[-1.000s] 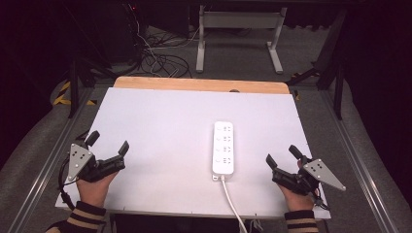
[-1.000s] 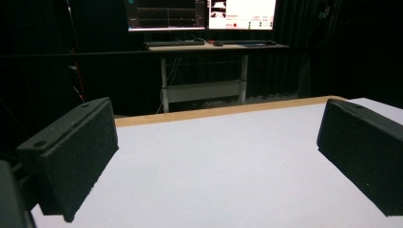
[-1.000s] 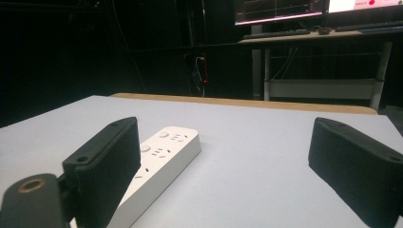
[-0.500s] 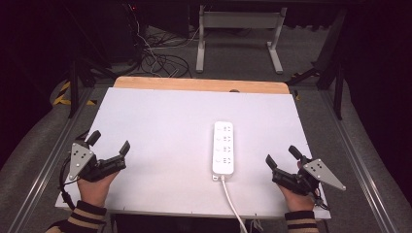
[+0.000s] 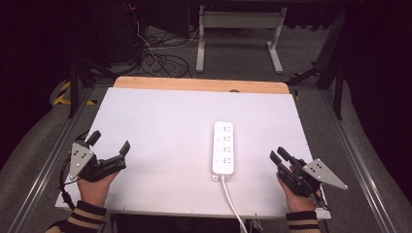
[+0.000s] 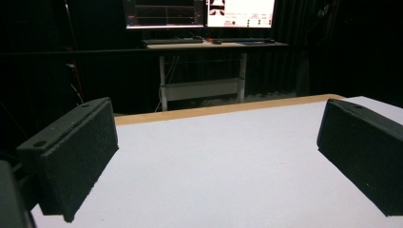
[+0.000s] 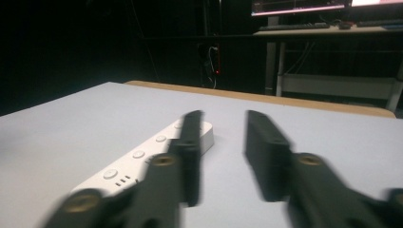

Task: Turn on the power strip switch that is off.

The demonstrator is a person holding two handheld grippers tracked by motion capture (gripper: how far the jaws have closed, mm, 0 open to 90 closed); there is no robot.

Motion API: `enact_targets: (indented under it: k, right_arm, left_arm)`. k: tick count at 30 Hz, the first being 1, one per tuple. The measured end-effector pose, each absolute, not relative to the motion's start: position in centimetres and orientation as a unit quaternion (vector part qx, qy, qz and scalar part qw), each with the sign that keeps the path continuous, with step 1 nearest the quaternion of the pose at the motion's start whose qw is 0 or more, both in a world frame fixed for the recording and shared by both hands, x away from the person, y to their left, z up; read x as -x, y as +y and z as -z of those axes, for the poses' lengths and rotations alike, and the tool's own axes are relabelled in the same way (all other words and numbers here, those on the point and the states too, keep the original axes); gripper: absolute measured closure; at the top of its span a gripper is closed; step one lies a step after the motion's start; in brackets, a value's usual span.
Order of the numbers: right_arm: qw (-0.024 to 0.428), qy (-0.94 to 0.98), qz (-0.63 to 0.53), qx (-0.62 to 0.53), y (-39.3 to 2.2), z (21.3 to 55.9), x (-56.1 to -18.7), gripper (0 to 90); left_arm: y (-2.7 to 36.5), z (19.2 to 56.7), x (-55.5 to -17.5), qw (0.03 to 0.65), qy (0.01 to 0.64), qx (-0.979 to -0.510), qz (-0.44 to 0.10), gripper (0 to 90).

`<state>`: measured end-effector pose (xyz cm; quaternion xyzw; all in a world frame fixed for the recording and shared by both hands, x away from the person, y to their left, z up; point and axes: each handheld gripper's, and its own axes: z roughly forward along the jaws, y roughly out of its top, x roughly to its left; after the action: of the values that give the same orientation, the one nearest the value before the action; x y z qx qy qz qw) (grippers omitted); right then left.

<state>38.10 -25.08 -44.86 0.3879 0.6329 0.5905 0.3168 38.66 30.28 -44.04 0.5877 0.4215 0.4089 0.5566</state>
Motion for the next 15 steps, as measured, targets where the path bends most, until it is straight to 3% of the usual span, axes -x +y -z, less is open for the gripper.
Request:
enact_targets:
  k: [2, 5, 8, 15]
  right_arm:
    - [0.313, 0.633, -0.592, -0.389, -25.1, 44.5, -38.0, 86.4]
    - [0.305, 0.631, -0.592, -0.398, -25.0, 44.0, -38.1, 90.0]
    - [0.309, 0.632, -0.586, -0.403, -24.9, 43.4, -38.0, 90.0]
    - [0.325, 0.678, -0.546, -0.369, -22.5, 38.4, -37.8, 90.0]
  left_arm:
    - [30.3, 44.0, -38.7, 0.556, 0.422, -0.588, -0.409, 0.4]
    - [30.4, 44.0, -38.7, 0.554, 0.426, -0.585, -0.410, 0.4]
    - [30.5, 44.0, -38.7, 0.555, 0.427, -0.585, -0.409, 0.4]
    - [30.0, 44.2, -39.0, 0.548, 0.427, -0.594, -0.407, 0.4]
